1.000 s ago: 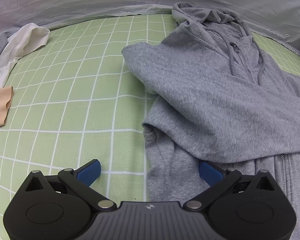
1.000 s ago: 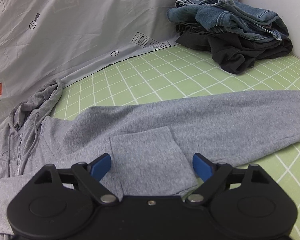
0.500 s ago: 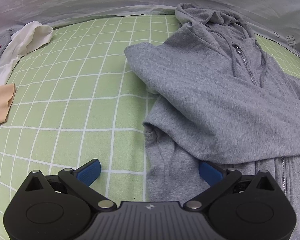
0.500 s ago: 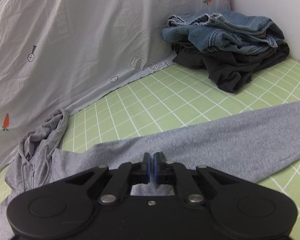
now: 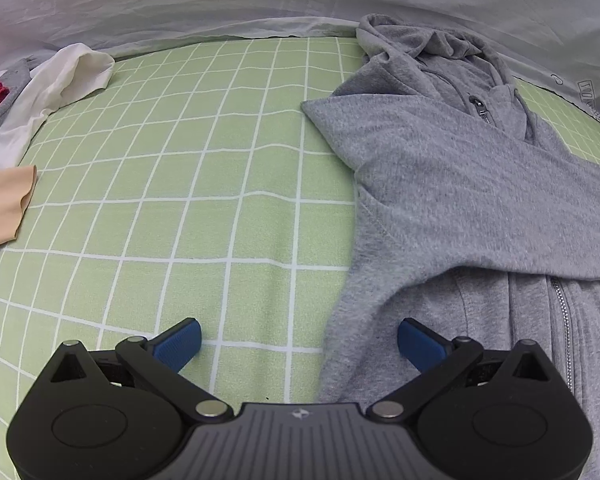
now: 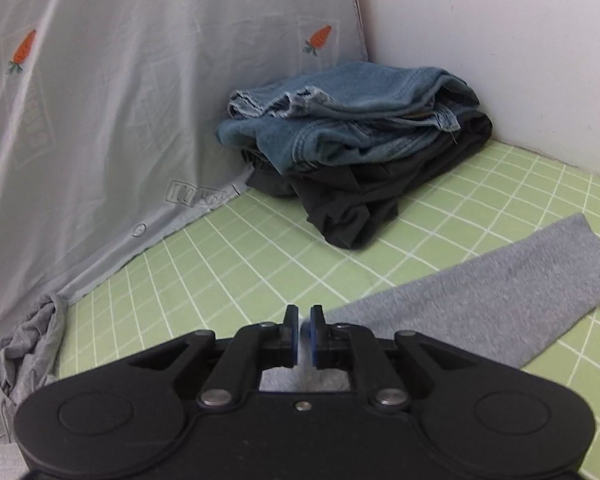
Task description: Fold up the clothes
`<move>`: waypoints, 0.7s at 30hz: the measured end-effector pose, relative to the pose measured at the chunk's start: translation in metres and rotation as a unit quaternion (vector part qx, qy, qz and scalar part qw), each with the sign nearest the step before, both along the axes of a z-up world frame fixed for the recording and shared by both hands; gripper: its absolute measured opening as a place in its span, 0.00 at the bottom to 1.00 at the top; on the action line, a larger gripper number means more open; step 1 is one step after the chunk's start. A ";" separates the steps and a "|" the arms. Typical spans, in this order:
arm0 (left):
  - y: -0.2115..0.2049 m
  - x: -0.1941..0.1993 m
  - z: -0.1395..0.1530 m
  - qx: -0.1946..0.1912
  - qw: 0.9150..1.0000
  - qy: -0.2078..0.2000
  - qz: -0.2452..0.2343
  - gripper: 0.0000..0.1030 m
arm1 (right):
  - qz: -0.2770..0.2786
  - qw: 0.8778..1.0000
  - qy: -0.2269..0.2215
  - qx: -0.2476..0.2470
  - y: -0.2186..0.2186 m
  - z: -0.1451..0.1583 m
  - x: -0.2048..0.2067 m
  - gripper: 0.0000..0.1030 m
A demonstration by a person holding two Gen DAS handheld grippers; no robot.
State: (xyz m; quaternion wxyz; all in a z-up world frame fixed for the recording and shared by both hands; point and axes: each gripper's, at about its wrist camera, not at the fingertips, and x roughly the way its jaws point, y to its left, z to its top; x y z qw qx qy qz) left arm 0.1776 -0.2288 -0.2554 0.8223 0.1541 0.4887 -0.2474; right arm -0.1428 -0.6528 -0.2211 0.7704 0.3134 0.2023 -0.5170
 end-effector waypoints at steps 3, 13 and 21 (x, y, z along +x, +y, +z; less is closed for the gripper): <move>-0.001 0.001 0.000 0.001 1.000 0.002 -0.001 1.00 | -0.013 1.000 -0.006 0.020 0.006 -0.014 -0.007 0.47; 0.005 0.010 0.020 -0.059 0.998 0.034 0.002 1.00 | 0.056 0.996 0.057 0.025 0.026 -0.034 0.014 0.94; -0.010 0.017 0.023 -0.039 0.999 0.007 -0.007 1.00 | 0.078 0.991 0.105 0.025 0.029 -0.046 0.031 0.93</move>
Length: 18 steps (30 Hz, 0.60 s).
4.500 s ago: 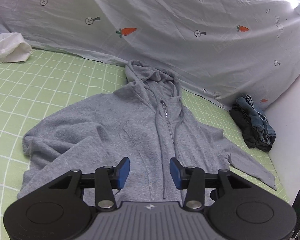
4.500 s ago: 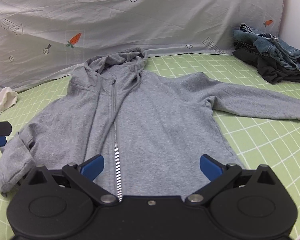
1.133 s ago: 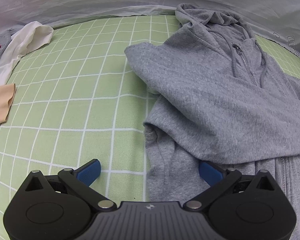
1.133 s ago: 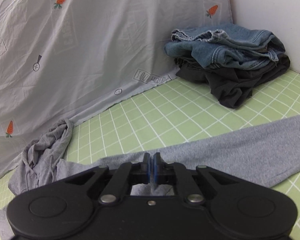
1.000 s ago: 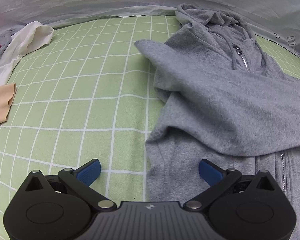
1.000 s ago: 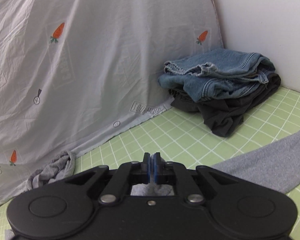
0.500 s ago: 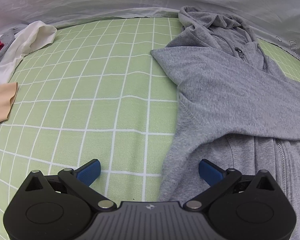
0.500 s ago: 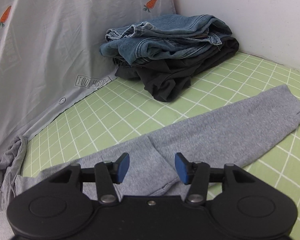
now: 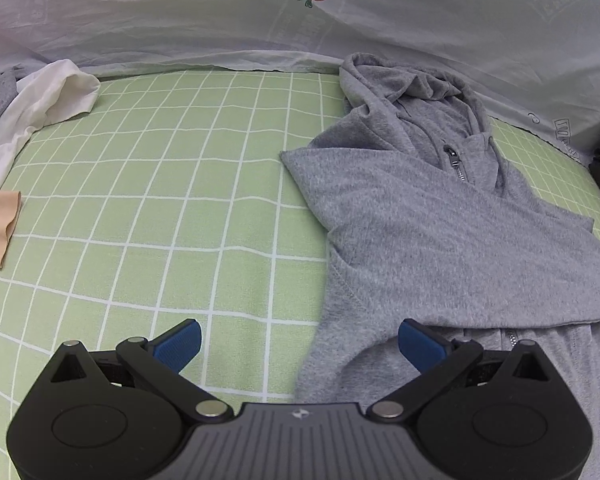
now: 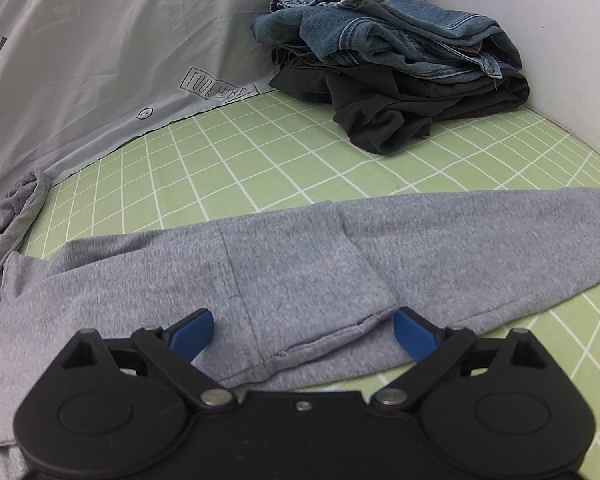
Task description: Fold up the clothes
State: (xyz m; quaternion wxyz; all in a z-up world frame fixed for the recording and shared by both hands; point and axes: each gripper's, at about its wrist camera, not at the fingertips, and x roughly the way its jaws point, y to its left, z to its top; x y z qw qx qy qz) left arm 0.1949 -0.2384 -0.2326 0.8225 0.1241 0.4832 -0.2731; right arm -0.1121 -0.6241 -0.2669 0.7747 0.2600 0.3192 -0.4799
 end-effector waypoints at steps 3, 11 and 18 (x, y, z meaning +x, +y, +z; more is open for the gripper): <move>-0.002 0.005 -0.011 0.027 1.000 0.013 0.010 1.00 | -0.001 1.000 0.005 -0.008 0.001 0.001 0.000 0.77; -0.006 -0.004 -0.020 0.054 0.999 -0.001 -0.006 1.00 | -0.022 0.999 -0.028 -0.015 -0.004 0.011 -0.013 0.12; -0.004 -0.004 -0.021 0.045 0.999 0.001 0.003 1.00 | 0.009 0.995 -0.098 -0.025 0.008 0.038 0.001 0.08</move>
